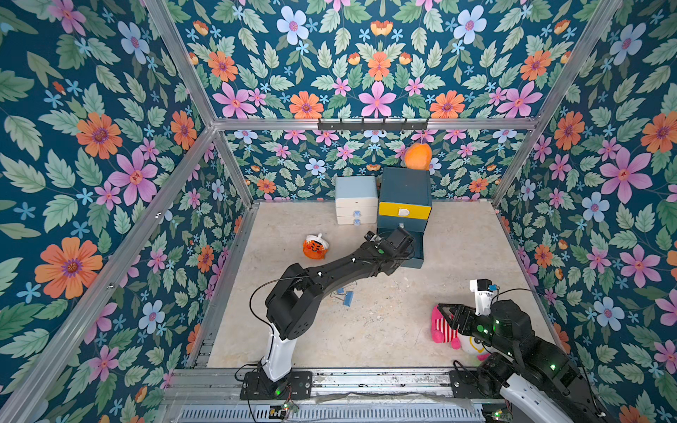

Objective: Put the binder clips in the drawer according to color
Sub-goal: Place the binder clip in the drawer, then pick up the binder clip at the center of the board.

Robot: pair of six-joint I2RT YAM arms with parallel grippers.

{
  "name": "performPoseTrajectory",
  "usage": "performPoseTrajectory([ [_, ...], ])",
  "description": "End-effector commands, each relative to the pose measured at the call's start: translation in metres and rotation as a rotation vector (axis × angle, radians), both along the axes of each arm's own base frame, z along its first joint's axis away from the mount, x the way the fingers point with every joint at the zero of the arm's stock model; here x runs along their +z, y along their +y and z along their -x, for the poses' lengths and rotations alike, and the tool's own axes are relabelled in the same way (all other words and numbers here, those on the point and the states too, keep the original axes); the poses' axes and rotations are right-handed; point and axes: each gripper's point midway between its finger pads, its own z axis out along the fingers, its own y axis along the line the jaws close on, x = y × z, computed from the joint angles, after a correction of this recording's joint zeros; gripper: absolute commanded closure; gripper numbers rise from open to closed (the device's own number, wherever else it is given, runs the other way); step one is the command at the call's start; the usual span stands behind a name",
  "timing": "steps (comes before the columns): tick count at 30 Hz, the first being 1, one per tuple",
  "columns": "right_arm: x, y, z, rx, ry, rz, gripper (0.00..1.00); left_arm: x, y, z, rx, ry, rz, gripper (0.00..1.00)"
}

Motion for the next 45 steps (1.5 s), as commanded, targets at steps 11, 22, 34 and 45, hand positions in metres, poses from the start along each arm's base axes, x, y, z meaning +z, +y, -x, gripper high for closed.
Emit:
performPoseTrajectory([
  [11,0.004,0.001,-0.001,-0.003,-0.003,-0.007,0.42,-0.02,-0.009,-0.056,-0.161,-0.052,-0.165,0.34],
  [22,0.004,0.005,-0.003,0.015,-0.005,-0.001,0.43,0.026,0.026,-0.037,-0.094,-0.126,-0.202,0.24],
  [34,0.018,0.049,0.009,0.284,-0.014,-0.057,0.4,-0.037,0.174,0.093,0.305,0.301,-0.349,0.15],
  [45,0.014,0.046,0.008,0.253,-0.011,-0.074,0.42,-0.085,0.185,0.127,0.41,0.468,-0.304,0.08],
])
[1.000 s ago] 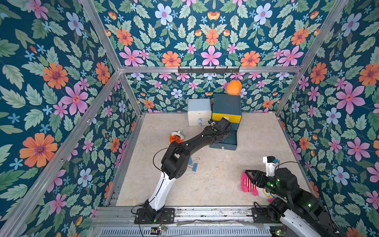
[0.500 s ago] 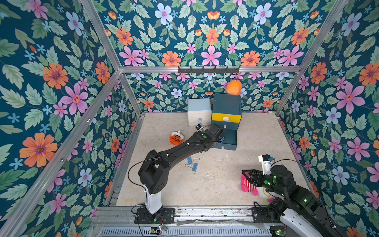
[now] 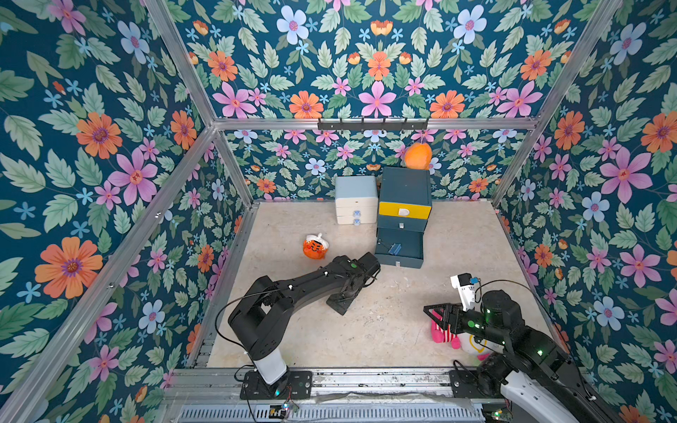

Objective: Put the binder clips in the drawer according to color
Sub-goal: Pick up the binder clip at the center of the board.

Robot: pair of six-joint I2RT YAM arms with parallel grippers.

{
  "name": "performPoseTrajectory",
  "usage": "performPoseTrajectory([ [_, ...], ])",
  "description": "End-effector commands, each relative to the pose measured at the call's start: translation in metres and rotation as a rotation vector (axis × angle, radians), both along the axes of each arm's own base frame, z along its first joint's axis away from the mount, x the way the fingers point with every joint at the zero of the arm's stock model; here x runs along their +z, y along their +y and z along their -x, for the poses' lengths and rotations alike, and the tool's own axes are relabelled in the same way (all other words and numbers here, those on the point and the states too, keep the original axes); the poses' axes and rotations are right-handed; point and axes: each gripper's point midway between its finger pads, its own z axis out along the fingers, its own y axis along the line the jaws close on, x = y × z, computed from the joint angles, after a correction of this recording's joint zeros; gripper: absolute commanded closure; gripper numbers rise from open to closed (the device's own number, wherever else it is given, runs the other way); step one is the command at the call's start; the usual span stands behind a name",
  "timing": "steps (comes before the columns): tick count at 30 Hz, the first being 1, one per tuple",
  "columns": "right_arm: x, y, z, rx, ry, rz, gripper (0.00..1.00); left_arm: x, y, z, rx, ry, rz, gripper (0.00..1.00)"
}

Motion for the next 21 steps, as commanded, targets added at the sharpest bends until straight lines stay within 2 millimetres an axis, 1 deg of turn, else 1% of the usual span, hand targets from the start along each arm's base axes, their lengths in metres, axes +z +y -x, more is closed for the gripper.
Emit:
performPoseTrajectory([
  [1,0.005,0.002,-0.001,0.002,-0.015,-0.021,0.42,-0.011,-0.009,0.001,0.053,0.027,0.054,0.08],
  [5,0.004,0.0,-0.001,-0.005,-0.016,-0.02,0.43,-0.024,-0.02,-0.005,0.073,0.033,0.098,0.09],
  [10,0.004,0.001,-0.001,-0.005,-0.012,-0.026,0.43,-0.029,-0.017,-0.011,0.105,0.036,0.083,0.11],
  [16,0.001,0.003,0.0,-0.001,-0.004,-0.032,0.44,-0.04,-0.016,-0.008,0.123,0.048,0.093,0.3],
  [18,0.001,0.003,-0.001,-0.003,-0.004,-0.034,0.43,-0.042,-0.014,-0.008,0.126,0.043,0.088,0.34],
  [21,0.001,0.003,-0.001,-0.004,-0.005,-0.033,0.44,-0.04,-0.013,-0.011,0.123,0.029,0.087,0.46],
])
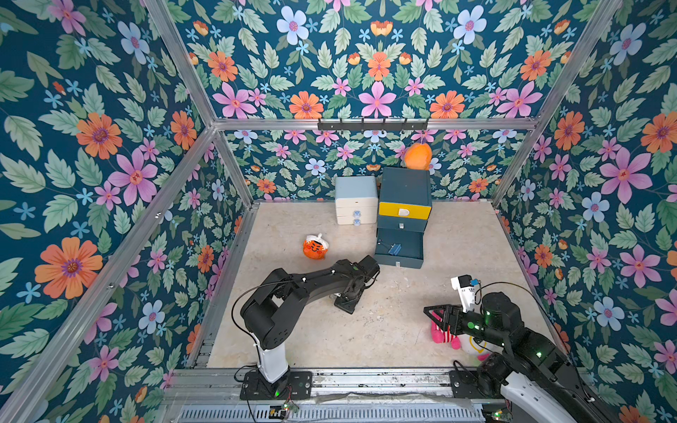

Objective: Put the binder clips in the drawer according to color
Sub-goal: Pick up the binder clip at the center of the board, then place the binder clip in the drawer.

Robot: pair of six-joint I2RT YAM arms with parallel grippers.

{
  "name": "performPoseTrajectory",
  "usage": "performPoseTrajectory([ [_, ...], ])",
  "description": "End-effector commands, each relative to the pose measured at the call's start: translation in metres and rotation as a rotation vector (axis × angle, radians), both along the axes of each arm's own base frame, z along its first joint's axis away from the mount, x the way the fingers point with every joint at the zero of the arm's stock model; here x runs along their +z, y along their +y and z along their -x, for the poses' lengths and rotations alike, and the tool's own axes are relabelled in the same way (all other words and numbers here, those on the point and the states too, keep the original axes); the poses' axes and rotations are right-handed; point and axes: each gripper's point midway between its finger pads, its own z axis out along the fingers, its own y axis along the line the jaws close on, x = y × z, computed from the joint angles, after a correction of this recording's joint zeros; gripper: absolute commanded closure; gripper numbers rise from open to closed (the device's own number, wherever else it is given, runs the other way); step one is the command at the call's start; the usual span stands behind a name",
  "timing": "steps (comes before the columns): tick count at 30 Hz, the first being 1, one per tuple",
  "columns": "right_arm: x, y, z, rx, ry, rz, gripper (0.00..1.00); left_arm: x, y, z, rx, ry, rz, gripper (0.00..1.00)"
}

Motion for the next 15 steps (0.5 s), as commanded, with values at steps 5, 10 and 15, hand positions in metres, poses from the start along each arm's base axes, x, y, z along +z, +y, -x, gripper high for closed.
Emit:
performPoseTrajectory([
  [5,0.005,0.003,-0.002,0.006,-0.012,-0.017,0.44,0.009,-0.013,-0.022,-0.053,-0.089,0.035,0.58],
  [10,0.004,0.002,-0.004,-0.003,-0.015,-0.012,0.45,0.064,-0.064,-0.071,-0.288,-0.295,0.107,0.57],
  [15,0.005,0.003,-0.005,-0.006,-0.015,-0.012,0.45,0.122,-0.12,-0.118,-0.527,-0.539,0.168,0.59],
])
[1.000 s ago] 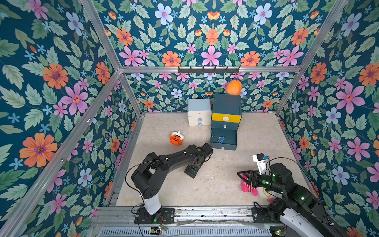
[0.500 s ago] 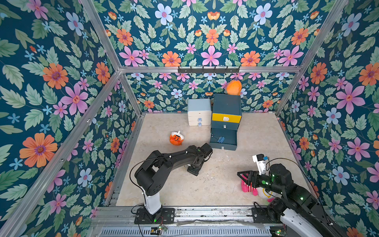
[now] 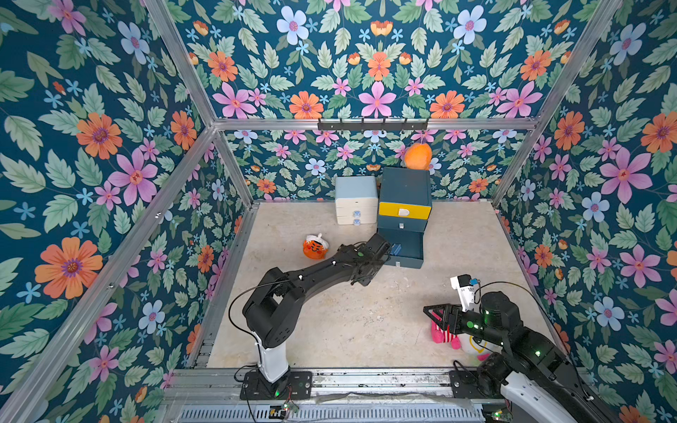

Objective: Put the binder clips in the drawer according to color
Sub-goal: Place the binder clip in the drawer.

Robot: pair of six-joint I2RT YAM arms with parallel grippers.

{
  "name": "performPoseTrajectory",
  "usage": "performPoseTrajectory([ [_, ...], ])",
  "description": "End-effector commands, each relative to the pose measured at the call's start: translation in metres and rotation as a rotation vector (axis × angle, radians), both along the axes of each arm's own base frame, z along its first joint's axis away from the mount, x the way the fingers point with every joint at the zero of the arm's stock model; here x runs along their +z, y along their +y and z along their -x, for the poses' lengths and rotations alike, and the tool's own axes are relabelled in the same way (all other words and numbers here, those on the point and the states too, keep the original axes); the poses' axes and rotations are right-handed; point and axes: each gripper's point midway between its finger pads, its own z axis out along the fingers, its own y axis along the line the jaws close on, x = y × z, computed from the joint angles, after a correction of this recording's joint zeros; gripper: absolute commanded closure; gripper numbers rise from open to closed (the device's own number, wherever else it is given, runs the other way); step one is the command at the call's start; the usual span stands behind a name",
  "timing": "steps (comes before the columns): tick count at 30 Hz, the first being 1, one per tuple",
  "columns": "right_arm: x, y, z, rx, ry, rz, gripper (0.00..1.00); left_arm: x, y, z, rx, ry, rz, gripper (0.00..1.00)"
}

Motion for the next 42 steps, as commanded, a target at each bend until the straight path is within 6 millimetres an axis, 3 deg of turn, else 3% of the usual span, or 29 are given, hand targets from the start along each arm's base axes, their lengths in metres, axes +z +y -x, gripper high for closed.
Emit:
performPoseTrajectory([
  [1,0.007,0.002,-0.003,-0.002,-0.022,-0.016,0.45,0.033,-0.031,-0.033,-0.183,-0.191,-0.023,0.59],
  [6,0.007,-0.001,-0.002,-0.013,-0.02,-0.013,0.46,0.044,-0.07,-0.061,-0.305,-0.258,-0.025,0.61],
  [11,0.006,-0.002,-0.002,-0.019,-0.018,-0.01,0.45,0.035,-0.098,-0.082,-0.415,-0.279,-0.073,0.59],
  [17,0.006,-0.004,-0.002,-0.026,-0.018,-0.004,0.45,0.017,-0.1,-0.082,-0.434,-0.238,-0.103,0.47],
  [24,0.005,-0.002,-0.003,-0.023,-0.015,-0.004,0.46,0.02,-0.094,-0.077,-0.448,-0.233,-0.129,0.26],
  [30,0.006,-0.003,-0.003,-0.026,-0.016,-0.006,0.46,0.04,-0.079,-0.073,-0.438,-0.269,-0.172,0.25],
  [37,0.006,-0.003,-0.003,-0.026,-0.013,-0.006,0.46,0.056,-0.039,-0.056,-0.549,-0.335,-0.339,0.26],
  [42,0.006,-0.002,-0.003,-0.025,-0.014,-0.008,0.46,0.037,0.023,-0.038,-0.572,-0.217,-0.582,0.25],
])
